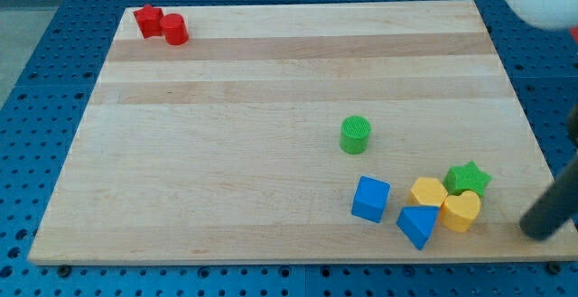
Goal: Push blue triangle towards blue cube
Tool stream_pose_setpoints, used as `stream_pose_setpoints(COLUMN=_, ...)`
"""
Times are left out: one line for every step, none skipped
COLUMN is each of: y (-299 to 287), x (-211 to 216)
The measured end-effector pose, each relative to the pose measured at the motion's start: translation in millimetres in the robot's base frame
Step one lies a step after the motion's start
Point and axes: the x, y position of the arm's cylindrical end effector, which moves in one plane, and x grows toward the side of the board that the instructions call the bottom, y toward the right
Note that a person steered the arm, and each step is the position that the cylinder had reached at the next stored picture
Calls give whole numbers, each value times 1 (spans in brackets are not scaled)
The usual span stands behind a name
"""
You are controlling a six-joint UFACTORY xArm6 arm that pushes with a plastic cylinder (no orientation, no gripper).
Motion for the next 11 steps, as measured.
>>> stream_pose_setpoints(y=-9, x=1)
stream_pose_setpoints(y=-9, x=1)
stream_pose_setpoints(y=-25, x=1)
stream_pose_setpoints(y=-66, x=1)
stream_pose_setpoints(y=-89, x=0)
stream_pose_setpoints(y=-89, x=-4)
stream_pose_setpoints(y=-89, x=-9)
stream_pose_setpoints(y=-91, x=-9)
stream_pose_setpoints(y=-100, x=-9)
stream_pose_setpoints(y=-113, x=-9)
stream_pose_setpoints(y=-116, x=-10)
